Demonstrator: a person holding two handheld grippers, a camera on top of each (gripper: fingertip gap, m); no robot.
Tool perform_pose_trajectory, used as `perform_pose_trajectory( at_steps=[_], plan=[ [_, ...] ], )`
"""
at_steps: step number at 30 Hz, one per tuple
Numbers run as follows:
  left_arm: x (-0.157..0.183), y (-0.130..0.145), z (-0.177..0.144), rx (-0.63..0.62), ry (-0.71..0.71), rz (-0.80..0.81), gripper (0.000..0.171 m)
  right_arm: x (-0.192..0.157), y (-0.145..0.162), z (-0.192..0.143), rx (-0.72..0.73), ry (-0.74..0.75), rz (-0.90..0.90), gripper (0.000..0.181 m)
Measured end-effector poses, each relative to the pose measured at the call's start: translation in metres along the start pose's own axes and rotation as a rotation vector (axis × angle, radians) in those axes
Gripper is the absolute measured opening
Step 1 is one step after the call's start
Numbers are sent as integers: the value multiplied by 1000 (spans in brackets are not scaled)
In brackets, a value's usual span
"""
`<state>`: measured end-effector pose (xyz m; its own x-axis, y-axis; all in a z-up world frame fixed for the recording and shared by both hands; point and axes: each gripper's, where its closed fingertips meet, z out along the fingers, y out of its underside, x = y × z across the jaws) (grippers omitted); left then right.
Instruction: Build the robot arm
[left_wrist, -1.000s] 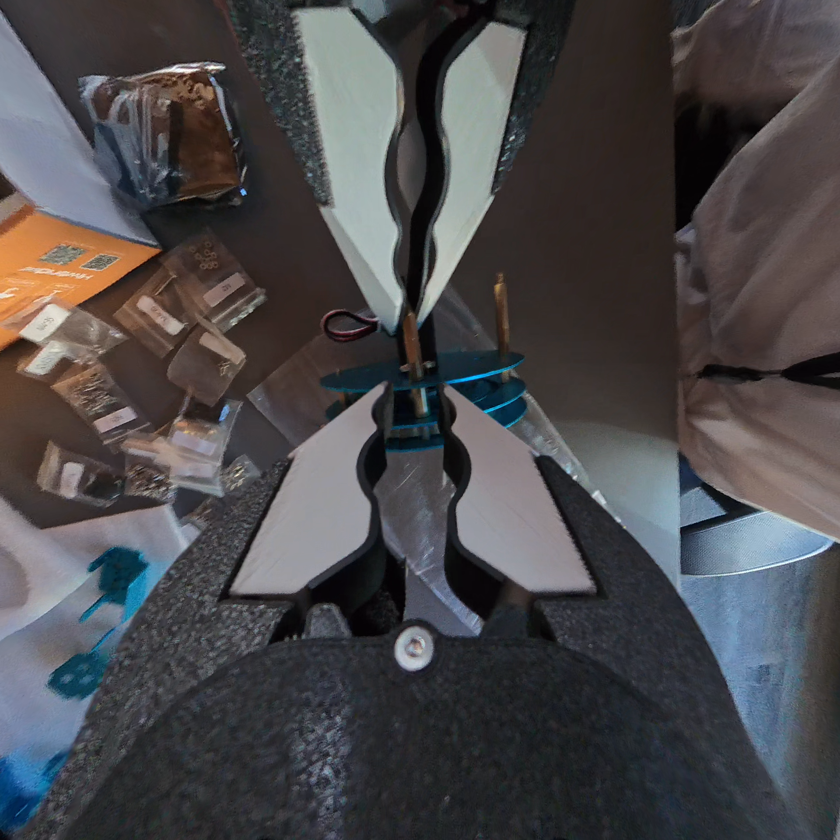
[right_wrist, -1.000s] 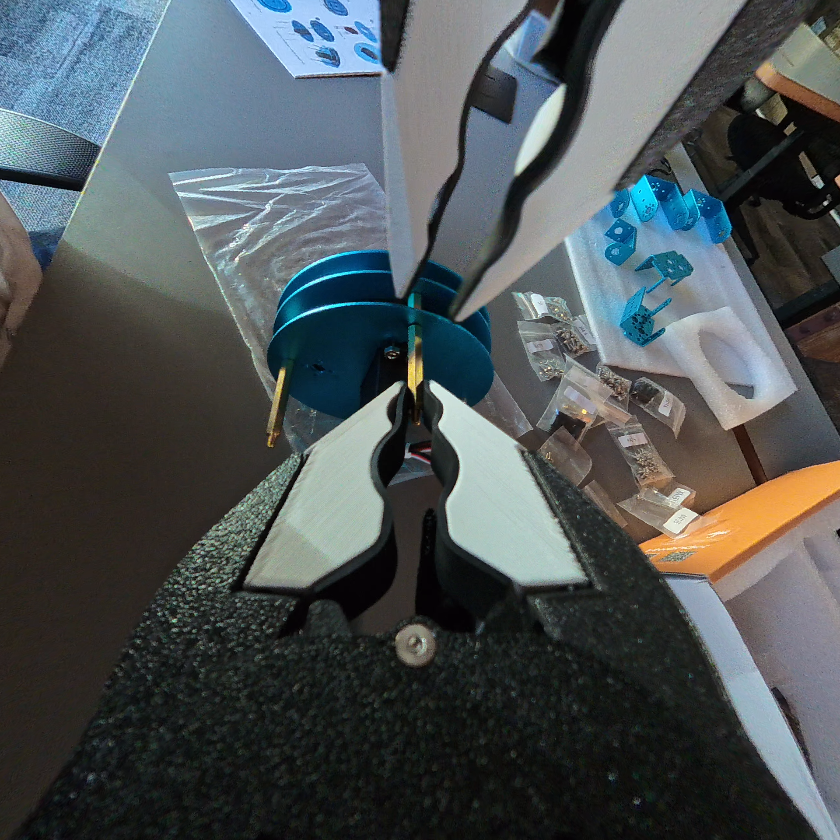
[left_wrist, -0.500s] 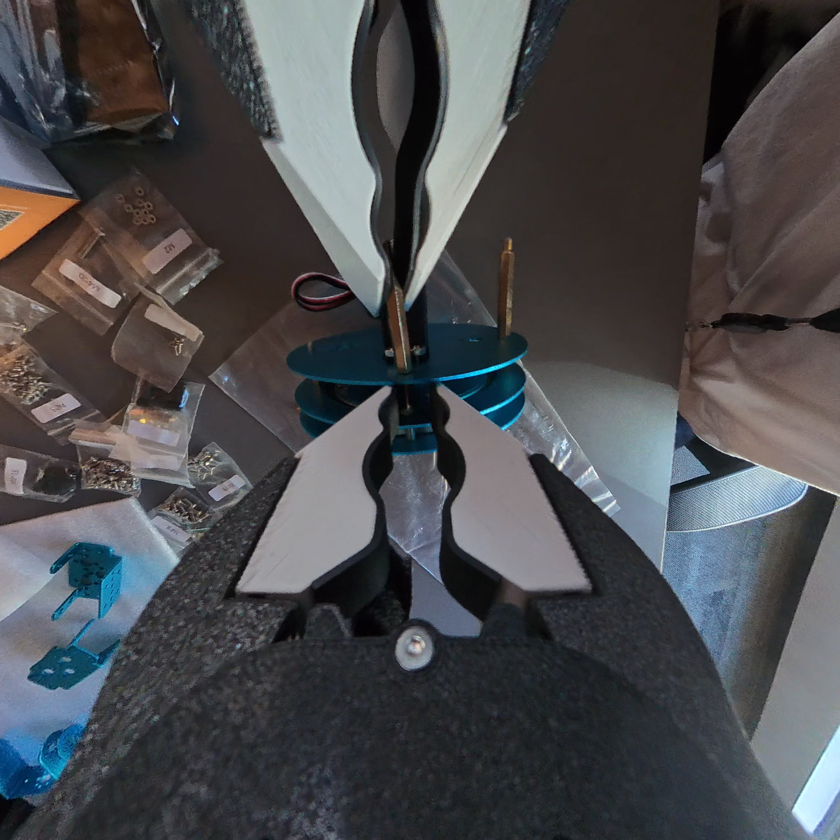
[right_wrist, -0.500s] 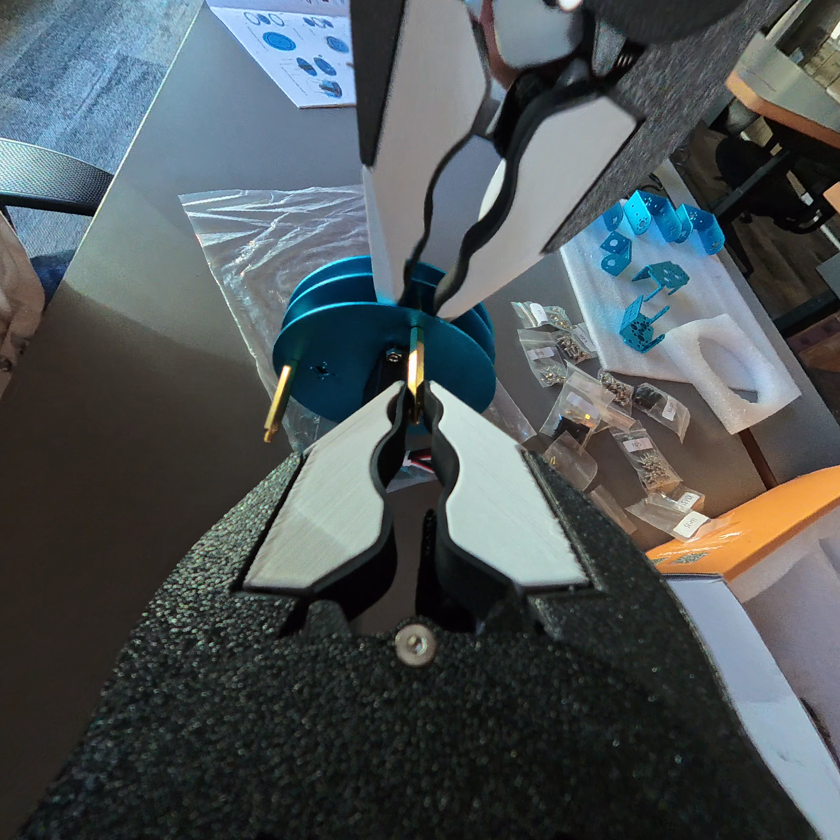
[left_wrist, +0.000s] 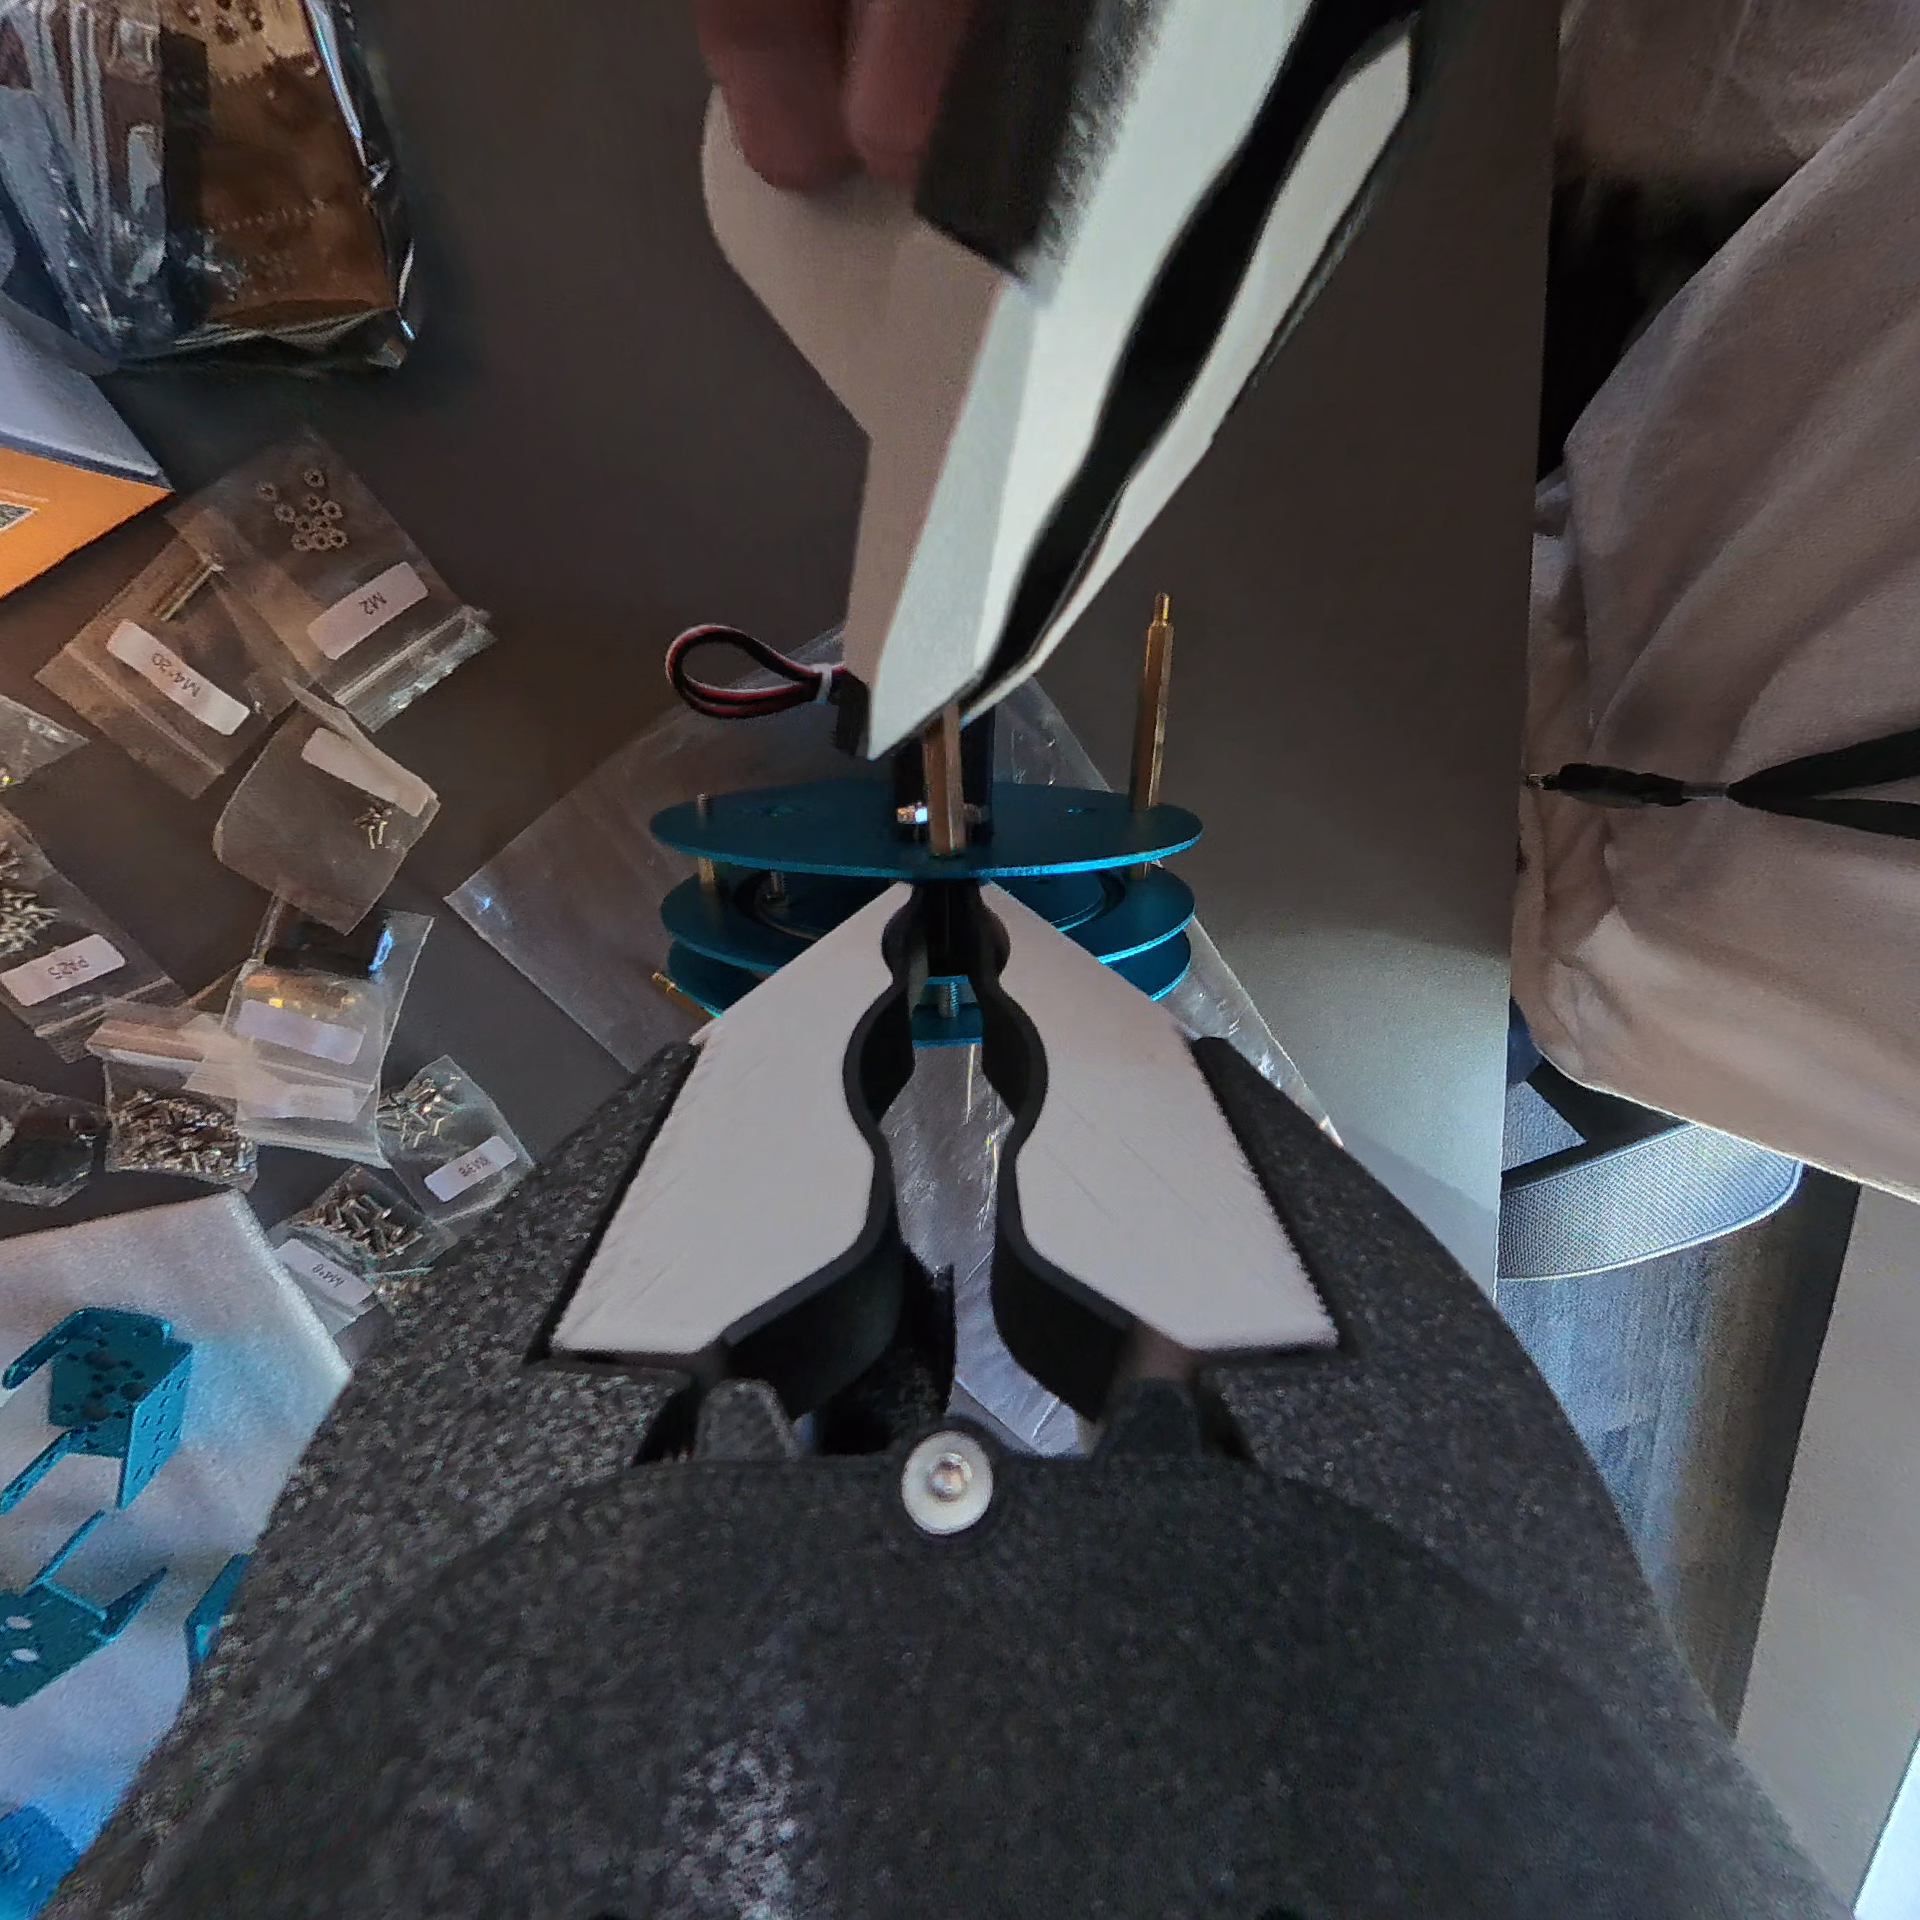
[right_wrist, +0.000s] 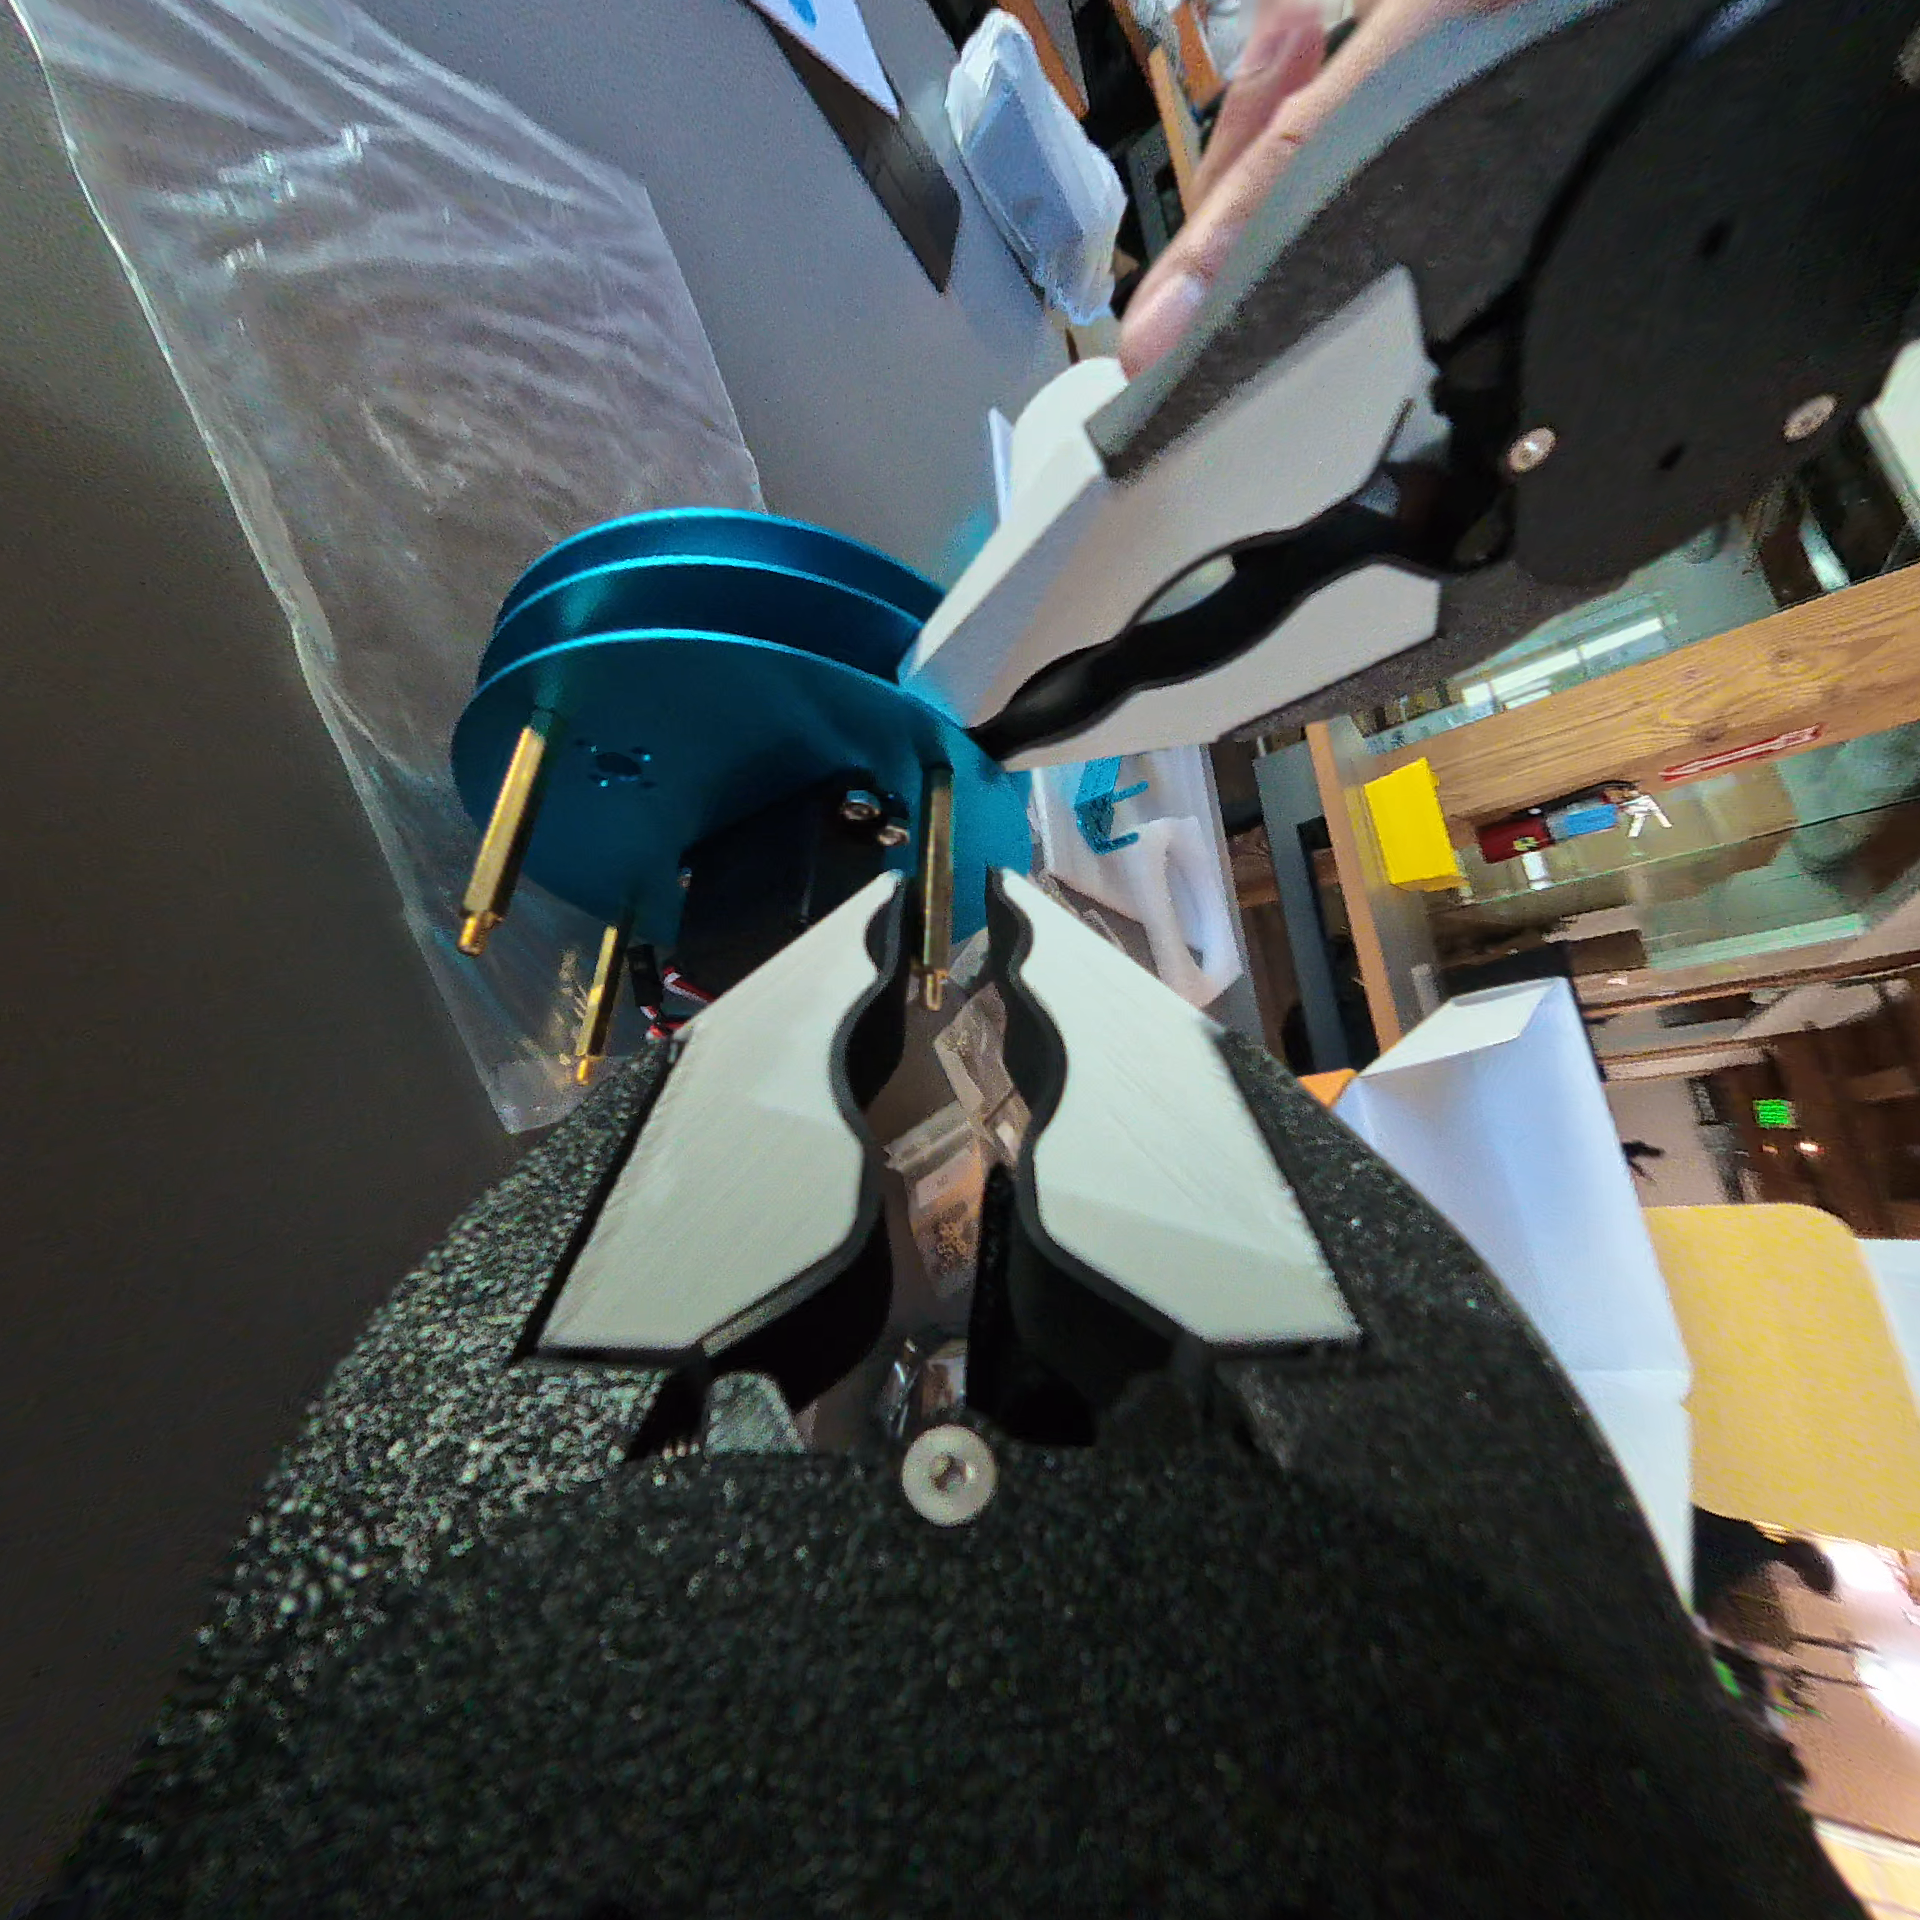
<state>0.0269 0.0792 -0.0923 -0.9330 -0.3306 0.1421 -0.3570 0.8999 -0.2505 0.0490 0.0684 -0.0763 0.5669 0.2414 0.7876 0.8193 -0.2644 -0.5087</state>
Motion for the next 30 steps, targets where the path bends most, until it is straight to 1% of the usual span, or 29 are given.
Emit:
perform_pose_trajectory(
  at_steps=[1, 4, 5, 7, 10, 12, 14, 16, 18, 19, 20, 21, 23, 25, 27, 29, 30],
  plan=[
    [0, 0, 0, 2, 1, -2, 4, -1, 0, 1, -20, 10, -29, 4],
    [-3, 0, 0, 8, -10, -3, 4, 2, 3, 2, -117, 51, -111, 4],
    [-3, 0, -1, 11, -12, 1, 4, 1, 3, 1, -140, 24, -68, 3],
    [0, -1, 0, 19, -19, 19, 4, -4, 1, -1, -128, -99, 151, 3],
    [4, -4, 1, 26, -36, 52, 4, -13, -3, -6, -81, -362, 583, 3],
    [5, -5, 1, 23, -40, 71, 4, -17, -6, -9, -81, -501, 848, 4],
    [4, -5, 1, 23, -52, 75, 4, -18, -9, -11, -95, -641, 1168, 4],
    [5, -6, 2, 26, -50, 91, 4, -20, -14, -14, -77, -813, 1458, 2],
    [7, -7, 2, 30, -57, 103, 4, -20, -16, -18, -42, -959, 1675, 3],
    [7, -8, 2, 33, -61, 103, 4, -19, -16, -18, -25, -970, 1706, 3],
    [7, -9, 2, 35, -66, 100, 4, -18, -14, -17, -14, -922, 1639, 3],
    [7, -9, 2, 39, -64, 95, 4, -18, -12, -18, -15, -846, 1499, 7],
    [7, -8, 2, 47, -59, 98, 5, -13, -9, -21, -30, -647, 1175, 29],
    [8, -8, 2, 49, -59, 99, 5, -6, -7, -24, -56, -435, 846, 23],
    [8, -9, 3, 47, -58, 100, 5, -5, -6, -24, -90, -285, 559, 22],
    [9, -9, 3, 45, -57, 100, 4, -12, 0, -21, -161, -205, 324, 20],
    [9, -9, 3, 45, -54, 98, 4, -13, 2, -19, -183, -161, 241, 20]
  ],
)
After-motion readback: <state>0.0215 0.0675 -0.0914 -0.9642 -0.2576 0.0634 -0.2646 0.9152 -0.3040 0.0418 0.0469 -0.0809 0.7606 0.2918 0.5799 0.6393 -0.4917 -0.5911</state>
